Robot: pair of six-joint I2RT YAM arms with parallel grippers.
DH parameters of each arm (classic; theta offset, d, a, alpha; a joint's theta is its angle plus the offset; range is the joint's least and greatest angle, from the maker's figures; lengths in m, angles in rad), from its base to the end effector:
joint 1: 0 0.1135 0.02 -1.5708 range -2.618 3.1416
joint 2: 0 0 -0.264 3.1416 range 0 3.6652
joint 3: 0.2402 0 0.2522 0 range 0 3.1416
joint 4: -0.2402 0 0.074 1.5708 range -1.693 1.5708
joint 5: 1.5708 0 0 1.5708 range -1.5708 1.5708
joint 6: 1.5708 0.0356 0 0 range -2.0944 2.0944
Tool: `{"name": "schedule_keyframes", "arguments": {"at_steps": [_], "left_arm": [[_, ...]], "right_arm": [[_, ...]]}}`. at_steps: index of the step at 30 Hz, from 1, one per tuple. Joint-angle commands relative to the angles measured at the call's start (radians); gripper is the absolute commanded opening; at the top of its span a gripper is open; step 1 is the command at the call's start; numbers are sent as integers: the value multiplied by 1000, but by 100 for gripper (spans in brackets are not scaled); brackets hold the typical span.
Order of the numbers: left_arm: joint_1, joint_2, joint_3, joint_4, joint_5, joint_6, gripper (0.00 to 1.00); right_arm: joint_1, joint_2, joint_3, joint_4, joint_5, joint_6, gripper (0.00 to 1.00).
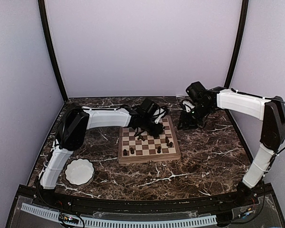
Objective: Set up the chess pieces on the board
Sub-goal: Pick up the chess pile from the chessboard.
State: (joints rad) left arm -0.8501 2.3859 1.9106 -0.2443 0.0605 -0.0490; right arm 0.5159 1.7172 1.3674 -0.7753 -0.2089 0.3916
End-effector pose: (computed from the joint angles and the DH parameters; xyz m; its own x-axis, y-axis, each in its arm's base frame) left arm 0.3546 -0.4070 0.1636 -0.4726 0.4640 -0.7492 0.7577 0.6480 -0.0766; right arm 0.3061 0.1821 0.2489 -0.9393 -0.1035 -0.3270 -0.2184 0.9157 0.3375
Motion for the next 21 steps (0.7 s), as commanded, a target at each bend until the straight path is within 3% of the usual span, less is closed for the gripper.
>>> {"name": "schedule_keyframes", "arguments": {"at_steps": [1,10,16,21], "left_arm": [[28,-112,-4,30,179,-30,14],[72,-284,-121,125,361,-59,12],[73,-420,-280,158,432,-37,12],[72,-513,-400,198,471,-45,12]], "right_arm": [[-5,-30,1,47,5,5,30],[-8,-70,-13,114,-68,-23,31],[-46,-90,-19,271,-393,30,42],[-51,-85,-96,488,-625,182,51]]}}
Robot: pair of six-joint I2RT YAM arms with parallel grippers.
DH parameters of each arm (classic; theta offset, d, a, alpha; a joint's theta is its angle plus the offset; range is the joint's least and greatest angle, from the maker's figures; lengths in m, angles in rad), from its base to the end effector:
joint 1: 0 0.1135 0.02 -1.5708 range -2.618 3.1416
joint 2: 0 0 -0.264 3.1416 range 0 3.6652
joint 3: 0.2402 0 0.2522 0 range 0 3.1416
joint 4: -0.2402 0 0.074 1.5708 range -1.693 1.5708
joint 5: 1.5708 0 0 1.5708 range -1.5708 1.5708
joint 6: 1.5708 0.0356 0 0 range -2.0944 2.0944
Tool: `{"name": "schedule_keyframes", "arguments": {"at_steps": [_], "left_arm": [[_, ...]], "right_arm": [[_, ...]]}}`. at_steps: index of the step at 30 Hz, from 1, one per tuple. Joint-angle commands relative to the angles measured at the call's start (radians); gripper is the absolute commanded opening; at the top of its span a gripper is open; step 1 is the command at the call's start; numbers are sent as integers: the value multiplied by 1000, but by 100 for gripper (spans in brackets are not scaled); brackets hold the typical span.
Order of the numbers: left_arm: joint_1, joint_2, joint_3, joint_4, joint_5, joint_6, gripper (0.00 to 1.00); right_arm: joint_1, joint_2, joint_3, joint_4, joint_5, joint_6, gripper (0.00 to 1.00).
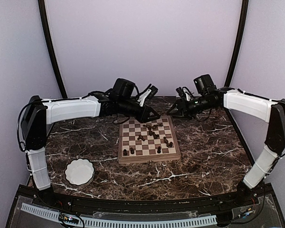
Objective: Set up the chess pieces on the board
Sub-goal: Pass from the left arm to the right
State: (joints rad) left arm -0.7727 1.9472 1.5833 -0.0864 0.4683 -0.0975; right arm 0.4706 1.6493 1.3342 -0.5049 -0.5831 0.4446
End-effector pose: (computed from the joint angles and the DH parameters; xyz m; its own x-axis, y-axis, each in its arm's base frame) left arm 0.3200 -0.3344 0.2819 -0.3991 0.2678 -0.8769 0.8792 0.3831 -0.2832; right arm 0.3146 0.1820 0.2820 -0.8951 -0.0525 -0.4428 -0.3637 0.6605 0.6569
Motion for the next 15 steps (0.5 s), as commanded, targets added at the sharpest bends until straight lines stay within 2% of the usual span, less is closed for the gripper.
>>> {"name": "schedule_keyframes", "arguments": {"at_steps": [1,7,15], "left_arm": [[-4,-85,-82,42,64,3,12],[-5,-99,-110,48,89,10,12],[-5,-98,-108,76,120,-7,12]], "right_arm": [[-6,-12,-78,257,-283,153,53],[4,29,-81,309,-352,191,54],[30,64,-65,305,-368,194,45]]}}
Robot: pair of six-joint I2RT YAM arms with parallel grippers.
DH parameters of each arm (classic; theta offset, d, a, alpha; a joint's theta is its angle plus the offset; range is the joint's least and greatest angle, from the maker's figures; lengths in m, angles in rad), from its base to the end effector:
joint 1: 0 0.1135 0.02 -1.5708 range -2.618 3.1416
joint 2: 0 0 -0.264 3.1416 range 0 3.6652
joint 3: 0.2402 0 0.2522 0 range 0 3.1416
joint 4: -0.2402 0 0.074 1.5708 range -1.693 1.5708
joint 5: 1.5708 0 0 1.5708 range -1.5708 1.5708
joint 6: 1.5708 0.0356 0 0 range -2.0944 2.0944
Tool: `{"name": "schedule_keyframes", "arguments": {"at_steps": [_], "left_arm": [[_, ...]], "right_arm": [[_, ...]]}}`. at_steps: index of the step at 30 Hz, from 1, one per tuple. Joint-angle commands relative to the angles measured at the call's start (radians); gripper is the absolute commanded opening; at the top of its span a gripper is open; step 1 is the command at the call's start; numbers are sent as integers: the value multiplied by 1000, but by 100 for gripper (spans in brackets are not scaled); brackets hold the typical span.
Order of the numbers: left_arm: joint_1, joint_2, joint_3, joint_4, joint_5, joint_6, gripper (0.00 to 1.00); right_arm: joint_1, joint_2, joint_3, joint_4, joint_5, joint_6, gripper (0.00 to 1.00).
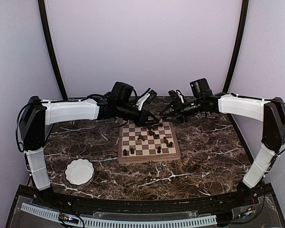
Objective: Set up the chess pieces on the board
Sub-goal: Pass from the left arm to the right
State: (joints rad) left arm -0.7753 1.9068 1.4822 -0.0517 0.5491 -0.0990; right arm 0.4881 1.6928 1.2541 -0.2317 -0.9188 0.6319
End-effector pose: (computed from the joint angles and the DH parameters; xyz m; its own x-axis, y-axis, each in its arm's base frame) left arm 0.3068 -0.3266 0.2686 -0.4176 0.2912 -0.8607 0.8914 0.3149 -0.3260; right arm 0.3173 0.2005 0.2664 -0.9358 -0.0911 -0.3406 -0.3493 0.3689 0.8613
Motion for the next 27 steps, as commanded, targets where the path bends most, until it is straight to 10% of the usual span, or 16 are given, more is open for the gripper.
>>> {"name": "schedule_keyframes", "arguments": {"at_steps": [1,27], "left_arm": [[-3,-58,-7,43,42,-6,12],[-10,-80,-49,80,79,-14,16]], "right_arm": [[13,22,16,26,-28,3,45],[10,15,-34,110,-36,42,9]]}}
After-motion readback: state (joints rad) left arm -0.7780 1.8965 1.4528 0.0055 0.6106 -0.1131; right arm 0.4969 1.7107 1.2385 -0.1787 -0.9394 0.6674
